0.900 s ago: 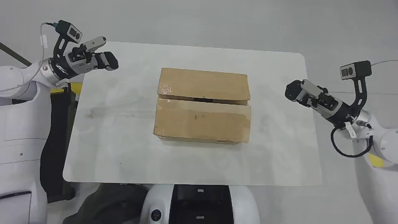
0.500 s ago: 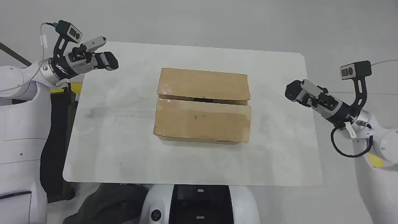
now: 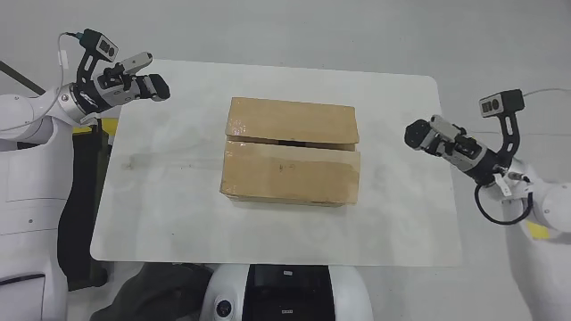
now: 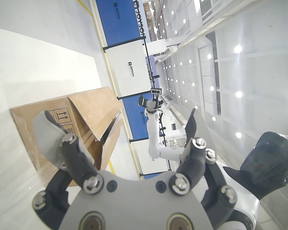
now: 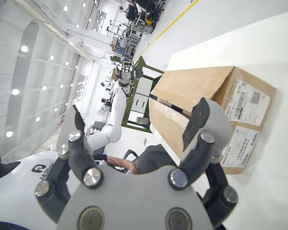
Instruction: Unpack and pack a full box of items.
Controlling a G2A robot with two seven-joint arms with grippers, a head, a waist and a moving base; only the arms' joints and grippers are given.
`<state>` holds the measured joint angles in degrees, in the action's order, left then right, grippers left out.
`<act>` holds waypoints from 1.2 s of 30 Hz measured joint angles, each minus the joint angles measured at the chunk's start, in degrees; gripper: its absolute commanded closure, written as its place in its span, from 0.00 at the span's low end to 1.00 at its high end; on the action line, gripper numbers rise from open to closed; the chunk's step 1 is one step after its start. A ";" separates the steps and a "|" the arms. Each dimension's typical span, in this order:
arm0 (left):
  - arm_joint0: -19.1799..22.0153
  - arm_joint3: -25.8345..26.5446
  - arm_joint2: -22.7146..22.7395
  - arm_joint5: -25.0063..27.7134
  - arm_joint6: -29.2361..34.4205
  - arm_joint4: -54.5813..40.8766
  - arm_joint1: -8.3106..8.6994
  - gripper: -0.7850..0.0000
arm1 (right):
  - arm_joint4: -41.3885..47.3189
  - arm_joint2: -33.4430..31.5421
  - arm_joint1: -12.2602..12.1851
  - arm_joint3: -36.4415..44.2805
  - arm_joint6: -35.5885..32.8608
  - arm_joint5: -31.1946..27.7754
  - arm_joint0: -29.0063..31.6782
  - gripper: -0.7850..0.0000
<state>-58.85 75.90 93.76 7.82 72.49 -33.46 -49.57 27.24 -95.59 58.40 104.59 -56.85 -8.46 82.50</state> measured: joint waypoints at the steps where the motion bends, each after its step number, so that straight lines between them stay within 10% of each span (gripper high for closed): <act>1: 0.00 0.00 0.00 0.00 0.00 0.00 0.00 0.00 | 0.84 0.55 -0.07 -0.88 -1.98 0.80 -0.55 0.00; 36: 0.00 0.00 0.00 0.00 0.00 0.00 0.00 0.00 | -1.28 18.91 0.89 -13.00 -10.67 -1.34 -10.67 0.00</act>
<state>-58.85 75.90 93.76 7.82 72.49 -33.46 -49.57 25.95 -76.67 59.29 91.59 -67.52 -9.80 71.83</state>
